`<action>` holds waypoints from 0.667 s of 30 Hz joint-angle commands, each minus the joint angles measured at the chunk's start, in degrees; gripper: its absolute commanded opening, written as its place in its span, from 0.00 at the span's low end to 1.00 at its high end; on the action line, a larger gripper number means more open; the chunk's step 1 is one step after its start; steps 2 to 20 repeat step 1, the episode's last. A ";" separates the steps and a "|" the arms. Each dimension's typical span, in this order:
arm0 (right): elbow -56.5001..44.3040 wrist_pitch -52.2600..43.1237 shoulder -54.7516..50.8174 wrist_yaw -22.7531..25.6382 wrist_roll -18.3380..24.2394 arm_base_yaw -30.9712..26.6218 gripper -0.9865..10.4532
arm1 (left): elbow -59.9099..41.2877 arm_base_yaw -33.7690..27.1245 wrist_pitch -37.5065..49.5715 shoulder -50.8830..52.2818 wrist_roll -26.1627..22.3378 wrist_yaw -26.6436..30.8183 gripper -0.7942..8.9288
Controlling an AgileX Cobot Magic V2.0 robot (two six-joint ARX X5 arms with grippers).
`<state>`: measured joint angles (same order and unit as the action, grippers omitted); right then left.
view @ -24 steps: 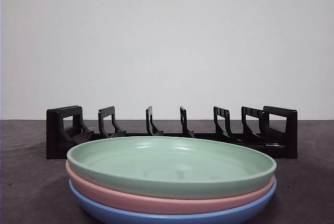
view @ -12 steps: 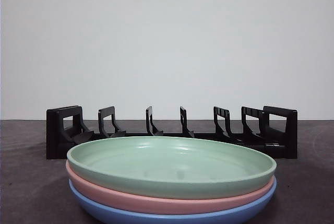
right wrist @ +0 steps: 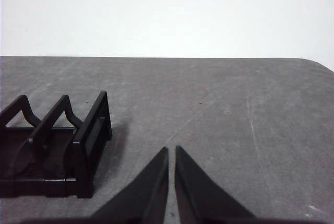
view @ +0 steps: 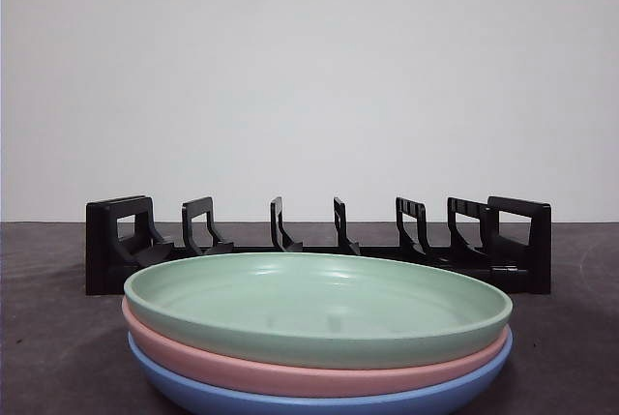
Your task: Place the plate
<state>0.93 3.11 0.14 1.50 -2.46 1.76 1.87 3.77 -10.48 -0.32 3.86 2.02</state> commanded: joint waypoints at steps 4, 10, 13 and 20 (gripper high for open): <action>-0.22 -0.63 0.07 0.04 -0.79 -0.07 0.10 | -0.94 0.00 -0.28 0.07 0.02 0.13 0.09; -0.22 -0.63 0.07 0.04 -0.79 -0.07 0.10 | -0.94 0.00 -0.28 0.07 0.02 0.13 0.09; -0.22 -0.63 0.07 0.04 -0.79 -0.07 0.10 | -0.94 0.00 -0.28 0.07 0.02 0.13 0.09; -0.22 -0.63 0.07 0.04 -0.79 -0.07 0.10 | -0.94 0.00 -0.28 0.07 0.02 0.13 0.09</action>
